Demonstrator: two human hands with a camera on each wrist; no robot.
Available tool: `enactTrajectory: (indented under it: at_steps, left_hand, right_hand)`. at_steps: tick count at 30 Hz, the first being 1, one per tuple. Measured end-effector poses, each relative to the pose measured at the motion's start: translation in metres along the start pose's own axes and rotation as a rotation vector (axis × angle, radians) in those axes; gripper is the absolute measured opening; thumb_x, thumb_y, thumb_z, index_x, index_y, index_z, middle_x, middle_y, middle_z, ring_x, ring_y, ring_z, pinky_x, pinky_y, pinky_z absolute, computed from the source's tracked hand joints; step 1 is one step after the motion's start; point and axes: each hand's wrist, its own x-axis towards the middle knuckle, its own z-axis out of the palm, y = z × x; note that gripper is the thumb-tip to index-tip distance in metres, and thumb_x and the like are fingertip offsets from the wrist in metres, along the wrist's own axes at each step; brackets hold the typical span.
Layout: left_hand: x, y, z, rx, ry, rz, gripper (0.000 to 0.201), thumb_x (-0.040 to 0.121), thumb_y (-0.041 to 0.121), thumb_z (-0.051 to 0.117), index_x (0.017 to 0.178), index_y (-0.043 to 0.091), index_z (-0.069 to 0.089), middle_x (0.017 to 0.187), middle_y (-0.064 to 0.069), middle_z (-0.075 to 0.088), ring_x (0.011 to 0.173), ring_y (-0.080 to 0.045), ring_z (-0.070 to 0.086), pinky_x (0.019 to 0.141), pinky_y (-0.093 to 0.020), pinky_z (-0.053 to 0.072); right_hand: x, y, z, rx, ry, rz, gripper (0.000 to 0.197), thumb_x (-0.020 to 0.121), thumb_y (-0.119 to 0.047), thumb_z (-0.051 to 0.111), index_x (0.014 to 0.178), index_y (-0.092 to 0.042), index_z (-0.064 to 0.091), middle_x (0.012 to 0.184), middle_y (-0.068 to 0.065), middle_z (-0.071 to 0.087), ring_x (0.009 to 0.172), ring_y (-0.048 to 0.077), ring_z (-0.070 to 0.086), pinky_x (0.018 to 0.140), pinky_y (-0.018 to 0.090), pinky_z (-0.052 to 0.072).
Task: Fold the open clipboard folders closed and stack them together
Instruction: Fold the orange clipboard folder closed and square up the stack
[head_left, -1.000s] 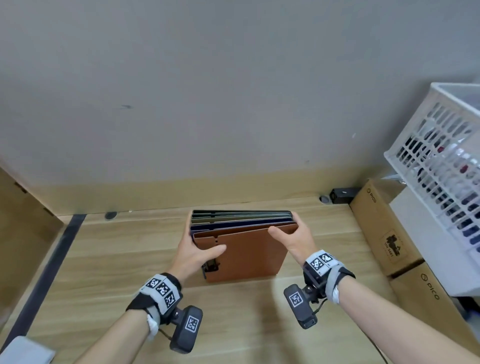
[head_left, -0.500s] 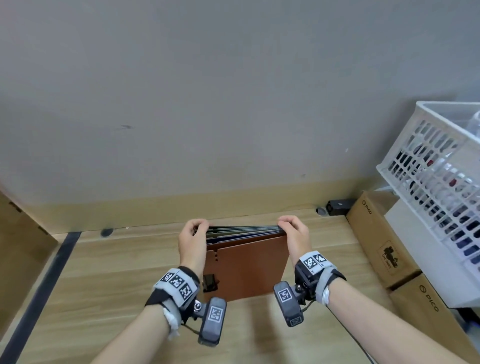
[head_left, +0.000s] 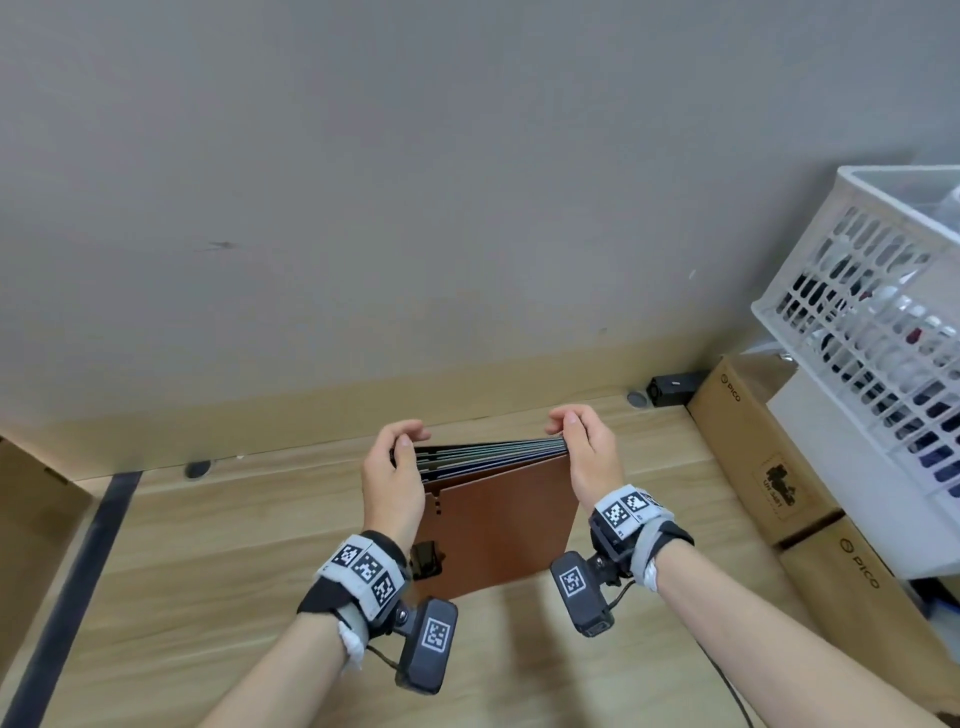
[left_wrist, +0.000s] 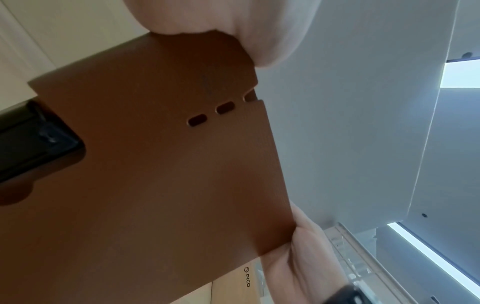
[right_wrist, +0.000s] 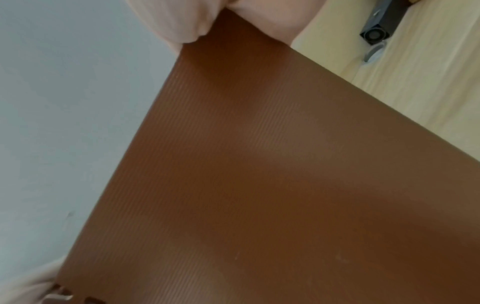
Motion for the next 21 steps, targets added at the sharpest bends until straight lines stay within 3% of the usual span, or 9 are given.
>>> enactTrajectory:
  at_steps: [3, 5, 6, 8, 11, 14, 18, 21]
  left_hand:
    - [0.000, -0.004, 0.003, 0.013, 0.035, -0.018, 0.029, 0.101, 0.009, 0.037, 0.101, 0.018, 0.065, 0.092, 0.008, 0.068, 0.071, 0.015, 0.056, 0.063, 0.003, 0.038]
    - [-0.003, -0.006, 0.004, 0.024, 0.049, -0.026, 0.027, 0.100, 0.010, 0.041, 0.099, 0.016, 0.068, 0.079, 0.012, 0.061, 0.056, 0.010, 0.051, 0.054, 0.000, 0.039]
    - [-0.003, -0.006, 0.004, 0.027, 0.050, -0.015, 0.026, 0.099, 0.011, 0.044, 0.096, 0.016, 0.069, 0.077, 0.013, 0.060, 0.057, 0.008, 0.051, 0.055, -0.002, 0.039]
    - [-0.003, -0.006, 0.001, 0.017, 0.037, 0.010, 0.022, 0.097, 0.014, 0.050, 0.090, 0.016, 0.070, 0.083, 0.012, 0.066, 0.074, 0.005, 0.057, 0.070, -0.010, 0.042]
    - [-0.005, -0.009, -0.001, -0.002, -0.002, 0.047, 0.017, 0.093, 0.026, 0.060, 0.081, 0.016, 0.067, 0.084, 0.002, 0.069, 0.084, -0.008, 0.062, 0.082, -0.026, 0.047]
    - [-0.008, -0.005, -0.007, 0.040, -0.071, 0.155, 0.003, 0.086, 0.018, 0.069, 0.086, 0.020, 0.069, 0.093, 0.004, 0.066, 0.094, -0.006, 0.062, 0.093, -0.029, 0.048]
    - [0.000, -0.006, -0.019, 0.152, -0.266, 0.199, 0.032, 0.074, 0.028, 0.083, 0.103, 0.025, 0.070, 0.107, 0.008, 0.062, 0.105, -0.005, 0.060, 0.095, -0.024, 0.046]
    - [0.002, -0.007, -0.024, 0.243, -0.322, 0.191, 0.042, 0.066, 0.033, 0.088, 0.102, 0.026, 0.069, 0.103, 0.007, 0.061, 0.100, -0.006, 0.061, 0.091, -0.024, 0.047]
  right_hand:
    - [-0.001, 0.002, 0.009, 0.011, 0.078, 0.008, 0.028, 0.099, -0.013, 0.038, 0.094, -0.017, 0.065, 0.087, -0.003, 0.068, 0.086, 0.007, 0.062, 0.077, 0.015, 0.042]
    - [-0.004, 0.004, 0.013, 0.026, 0.131, 0.021, 0.027, 0.096, -0.012, 0.041, 0.089, -0.019, 0.067, 0.082, -0.003, 0.068, 0.085, 0.011, 0.063, 0.076, 0.019, 0.043]
    - [-0.003, 0.005, 0.014, 0.026, 0.141, 0.019, 0.027, 0.096, -0.013, 0.041, 0.088, -0.020, 0.067, 0.080, -0.004, 0.068, 0.083, 0.011, 0.064, 0.076, 0.020, 0.043]
    - [-0.002, 0.005, 0.013, 0.012, 0.139, 0.006, 0.028, 0.097, -0.013, 0.040, 0.088, -0.021, 0.065, 0.076, -0.007, 0.065, 0.079, 0.005, 0.061, 0.075, 0.016, 0.042]
    - [0.000, 0.006, 0.009, 0.015, 0.105, -0.020, 0.027, 0.097, -0.009, 0.040, 0.089, -0.016, 0.064, 0.074, -0.009, 0.061, 0.071, -0.004, 0.056, 0.070, 0.008, 0.040]
    - [0.002, 0.006, 0.009, 0.021, 0.101, -0.017, 0.027, 0.096, -0.009, 0.040, 0.086, -0.018, 0.064, 0.075, -0.007, 0.061, 0.070, -0.002, 0.055, 0.067, 0.009, 0.040]
    - [0.005, 0.007, 0.009, 0.051, 0.089, -0.002, 0.027, 0.093, -0.012, 0.040, 0.082, -0.023, 0.062, 0.076, -0.009, 0.060, 0.067, 0.001, 0.053, 0.065, 0.013, 0.041]
    - [0.005, 0.007, 0.006, 0.081, 0.064, -0.003, 0.027, 0.095, -0.009, 0.042, 0.080, -0.019, 0.062, 0.074, -0.007, 0.059, 0.061, 0.003, 0.048, 0.059, 0.012, 0.039]
